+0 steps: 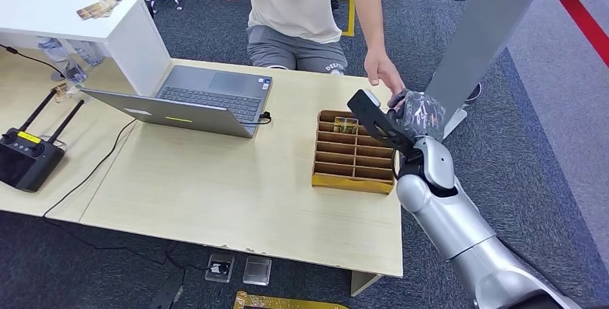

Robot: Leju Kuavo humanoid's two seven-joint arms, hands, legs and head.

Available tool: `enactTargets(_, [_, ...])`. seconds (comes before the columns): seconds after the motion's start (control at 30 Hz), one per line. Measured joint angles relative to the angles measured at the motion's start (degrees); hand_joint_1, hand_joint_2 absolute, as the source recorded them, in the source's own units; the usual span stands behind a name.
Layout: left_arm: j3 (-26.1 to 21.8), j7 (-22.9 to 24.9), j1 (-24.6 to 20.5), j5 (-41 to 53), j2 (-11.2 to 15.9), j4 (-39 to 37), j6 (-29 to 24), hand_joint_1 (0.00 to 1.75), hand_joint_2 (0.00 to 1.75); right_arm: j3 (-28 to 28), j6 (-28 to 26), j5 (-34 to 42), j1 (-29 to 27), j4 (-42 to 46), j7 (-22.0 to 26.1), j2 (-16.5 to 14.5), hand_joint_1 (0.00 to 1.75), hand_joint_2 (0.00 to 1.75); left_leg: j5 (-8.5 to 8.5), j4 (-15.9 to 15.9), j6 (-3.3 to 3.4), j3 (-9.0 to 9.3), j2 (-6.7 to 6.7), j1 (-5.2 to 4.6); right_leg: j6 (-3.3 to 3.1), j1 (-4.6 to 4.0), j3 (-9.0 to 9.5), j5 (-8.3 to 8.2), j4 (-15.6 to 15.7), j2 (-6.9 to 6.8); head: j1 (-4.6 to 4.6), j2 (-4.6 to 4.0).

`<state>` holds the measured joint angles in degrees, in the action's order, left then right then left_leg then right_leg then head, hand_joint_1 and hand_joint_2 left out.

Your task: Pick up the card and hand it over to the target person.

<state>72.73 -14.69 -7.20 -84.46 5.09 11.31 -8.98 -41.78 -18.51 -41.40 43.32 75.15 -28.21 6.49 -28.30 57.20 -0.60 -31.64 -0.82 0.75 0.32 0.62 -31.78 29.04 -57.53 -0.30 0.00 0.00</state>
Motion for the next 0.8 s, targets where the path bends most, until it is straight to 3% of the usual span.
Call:
enactTargets(0.13, [0.03,-0.20,-0.01,0.00,-0.06,0.01,0.02,0.00,0.00,0.78,-3.41,-0.22,-0.18,-2.46,3.10,-1.01,1.50,1.75,0.02,-0.04,0.00,0.04,0.03,0.00,0.00,0.00,0.04,-0.03,0.04,0.02,0.00,0.00])
enactTargets(0.33, [0.55,-0.63,-0.06,0.45,-0.07,0.02,0.30,0.00,0.00,1.84,-9.73,0.48,-0.49,-7.99,12.13,-1.76,1.50,1.75,0.05,-0.11,-0.01,0.12,0.06,0.00,-0.01,0.00,0.10,-0.06,0.10,0.05,0.00,0.00])
enactTargets(0.53, [1.09,-0.70,-0.09,0.82,-0.01,0.04,0.80,0.00,0.00,2.73,-12.31,1.66,-2.22,-11.77,18.67,-2.52,1.50,1.75,0.05,-0.15,0.00,0.18,0.04,0.01,-0.01,-0.01,0.18,-0.06,0.15,0.04,0.00,0.00])
enactTargets(0.67, [1.29,-0.74,-0.11,0.98,0.08,-0.01,0.99,0.00,0.00,4.44,-11.48,8.81,-3.99,-12.42,23.80,-3.46,0.01,1.75,0.03,-0.13,-0.01,0.14,0.05,0.02,0.00,-0.02,0.15,-0.05,0.14,0.06,0.00,0.00])
enactTargets(0.8, [0.73,-0.92,-0.05,0.50,0.14,-0.01,0.89,0.00,0.00,7.03,-8.32,24.00,-7.32,-11.73,32.57,-4.08,0.00,1.75,0.05,-0.16,-0.02,0.16,0.03,0.03,-0.01,-0.03,0.18,-0.07,0.17,0.04,0.00,0.00])
